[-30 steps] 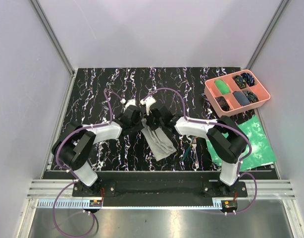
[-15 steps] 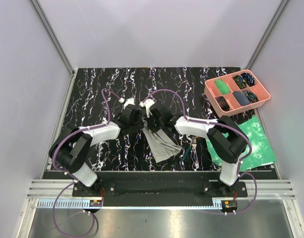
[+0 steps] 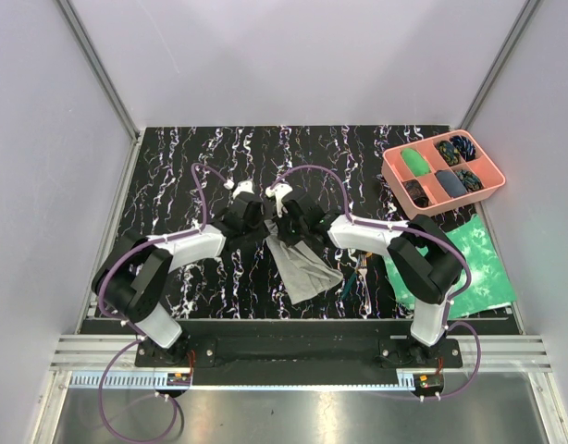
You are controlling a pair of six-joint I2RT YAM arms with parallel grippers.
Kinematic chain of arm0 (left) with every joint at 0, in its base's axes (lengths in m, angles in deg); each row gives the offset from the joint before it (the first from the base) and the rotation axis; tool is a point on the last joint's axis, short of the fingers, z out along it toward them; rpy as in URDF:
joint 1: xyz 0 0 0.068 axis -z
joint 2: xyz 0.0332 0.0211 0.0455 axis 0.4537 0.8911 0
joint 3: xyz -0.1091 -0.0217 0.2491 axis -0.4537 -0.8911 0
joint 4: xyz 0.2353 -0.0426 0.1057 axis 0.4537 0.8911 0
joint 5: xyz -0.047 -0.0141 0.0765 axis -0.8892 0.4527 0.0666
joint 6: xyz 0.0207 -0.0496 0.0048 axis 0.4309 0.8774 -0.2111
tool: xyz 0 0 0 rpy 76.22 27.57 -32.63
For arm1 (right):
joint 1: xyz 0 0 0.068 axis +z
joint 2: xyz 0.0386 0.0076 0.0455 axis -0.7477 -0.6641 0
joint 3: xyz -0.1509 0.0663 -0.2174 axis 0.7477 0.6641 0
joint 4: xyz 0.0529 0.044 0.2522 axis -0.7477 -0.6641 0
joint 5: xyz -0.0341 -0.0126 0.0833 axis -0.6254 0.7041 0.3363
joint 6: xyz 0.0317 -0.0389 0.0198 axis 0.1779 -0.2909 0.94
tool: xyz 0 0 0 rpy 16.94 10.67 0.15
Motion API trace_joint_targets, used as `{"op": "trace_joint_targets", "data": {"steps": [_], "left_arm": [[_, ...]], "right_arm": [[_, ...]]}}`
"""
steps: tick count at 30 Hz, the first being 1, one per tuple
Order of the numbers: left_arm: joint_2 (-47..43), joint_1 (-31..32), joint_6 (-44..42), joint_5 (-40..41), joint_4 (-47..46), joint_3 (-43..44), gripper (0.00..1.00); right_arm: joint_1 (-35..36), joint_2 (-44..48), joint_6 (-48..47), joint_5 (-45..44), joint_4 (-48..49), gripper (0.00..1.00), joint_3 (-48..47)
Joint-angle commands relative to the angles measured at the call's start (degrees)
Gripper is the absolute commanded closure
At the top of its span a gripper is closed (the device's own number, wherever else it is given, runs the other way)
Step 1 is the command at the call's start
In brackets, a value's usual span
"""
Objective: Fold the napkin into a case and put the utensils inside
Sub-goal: Stuff the top corner of the smaller-rectangle-folded napkin into the folded napkin.
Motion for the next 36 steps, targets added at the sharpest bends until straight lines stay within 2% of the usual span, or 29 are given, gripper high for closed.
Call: {"op": "trace_joint_targets", "data": {"steps": [1,2,4,7,13,16,22,36], "left_arm": [[1.5,-0.2,-1.8,-0.3,-1.4,3.5,0.87],[1.6,-0.2,-1.8,-0.8,-1.2,4.0,0.87],[1.5,-0.1,-1.8,-1.8,-0.8,4.0,0.79],[1.4,-0.1,-1.7,-1.9,-0.9,3.4,0.76],[4.0,-0.1,-2.0,-2.6,1.7,5.8,0.76],[5.0,-0.1,-2.0,-3.1,1.8,6.0,0.79],[3.1,-0.1,-2.2,-2.4,1.4,5.5,1.0],[-2.9,-0.2,-2.3,-3.3,-1.4,2.4,1.0]], "right_arm": [[-0.3,0.8,1.0,1.4,-1.0,1.0,-3.0],[-0.3,0.7,0.9,1.4,-1.2,1.0,-3.3],[-0.2,0.5,0.9,1.4,-1.3,1.0,-3.4],[-0.4,0.3,1.0,1.6,-1.2,1.0,-3.4],[-0.4,-0.6,1.4,2.2,-1.2,1.0,-3.9],[-0.4,-0.6,1.5,2.1,-1.2,1.0,-4.0],[-0.5,-1.1,1.6,2.2,-1.9,1.0,-4.4],[-0.5,-4.0,2.2,3.3,-3.9,1.0,-6.3]]}}
